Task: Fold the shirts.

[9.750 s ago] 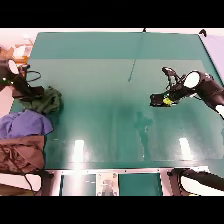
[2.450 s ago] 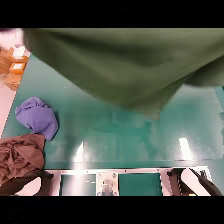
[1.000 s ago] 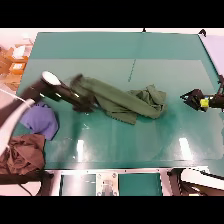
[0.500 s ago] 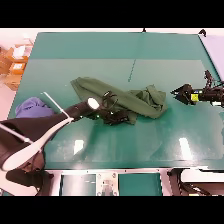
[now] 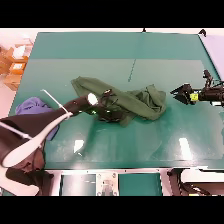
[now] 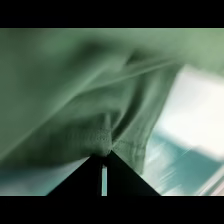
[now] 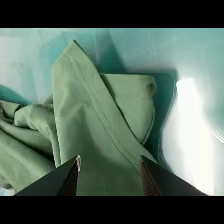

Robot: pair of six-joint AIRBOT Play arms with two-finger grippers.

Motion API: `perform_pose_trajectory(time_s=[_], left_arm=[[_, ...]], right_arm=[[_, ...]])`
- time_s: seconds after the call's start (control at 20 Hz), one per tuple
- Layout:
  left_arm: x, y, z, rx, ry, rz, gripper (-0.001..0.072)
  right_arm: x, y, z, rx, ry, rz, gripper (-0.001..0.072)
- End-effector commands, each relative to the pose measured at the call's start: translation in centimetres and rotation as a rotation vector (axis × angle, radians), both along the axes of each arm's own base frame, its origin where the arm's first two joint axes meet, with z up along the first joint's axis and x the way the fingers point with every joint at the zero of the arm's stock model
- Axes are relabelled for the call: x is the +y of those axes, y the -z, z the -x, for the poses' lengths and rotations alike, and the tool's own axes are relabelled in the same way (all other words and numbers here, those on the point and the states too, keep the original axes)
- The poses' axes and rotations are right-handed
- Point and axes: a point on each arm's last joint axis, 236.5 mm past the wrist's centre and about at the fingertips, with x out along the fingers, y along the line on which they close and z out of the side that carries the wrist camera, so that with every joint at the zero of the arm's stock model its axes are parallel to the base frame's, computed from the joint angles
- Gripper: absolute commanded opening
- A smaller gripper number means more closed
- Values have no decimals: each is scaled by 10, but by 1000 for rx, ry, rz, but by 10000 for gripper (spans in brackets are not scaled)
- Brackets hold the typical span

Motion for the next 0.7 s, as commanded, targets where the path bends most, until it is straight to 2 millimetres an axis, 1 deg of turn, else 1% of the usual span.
perform_pose_trajectory(time_s=[0.0, 0.05, 0.15, 0.2, 0.25, 0.35, 0.4, 0.45, 0.5, 0.55, 0.6, 0.65], left_arm=[[106, -15, 19, 46, 146, -314, 23], [131, -25, 21, 55, 167, -366, 23], [170, -33, 28, 100, 187, -450, 24], [183, -33, 32, 130, 201, -474, 24], [192, -32, 34, 148, 201, -486, 23], [201, -26, 36, 172, 180, -489, 24], [204, -23, 38, 179, 183, -489, 24], [205, -21, 41, 184, 194, -491, 24], [205, -21, 42, 186, 200, -491, 24], [206, -20, 42, 184, 201, -491, 24], [205, -20, 41, 177, 205, -489, 24], [205, -20, 40, 171, 203, -488, 24]], right_arm=[[7, 2, 6, 19, -31, -8, 450], [15, 2, 7, 22, -49, -16, 451], [40, 1, 9, 28, -117, -21, 450], [52, 3, 10, 32, -154, -12, 450], [63, 6, 12, 39, -193, 3, 450], [74, 11, 18, 55, -245, 35, 451], [75, 14, 19, 59, -259, 53, 452], [72, 17, 18, 58, -260, 78, 453], [69, 19, 17, 56, -256, 94, 480], [66, 20, 17, 57, -251, 100, 547], [65, 22, 19, 66, -255, 103, 547], [68, 26, 25, 88, -260, 89, 547]])
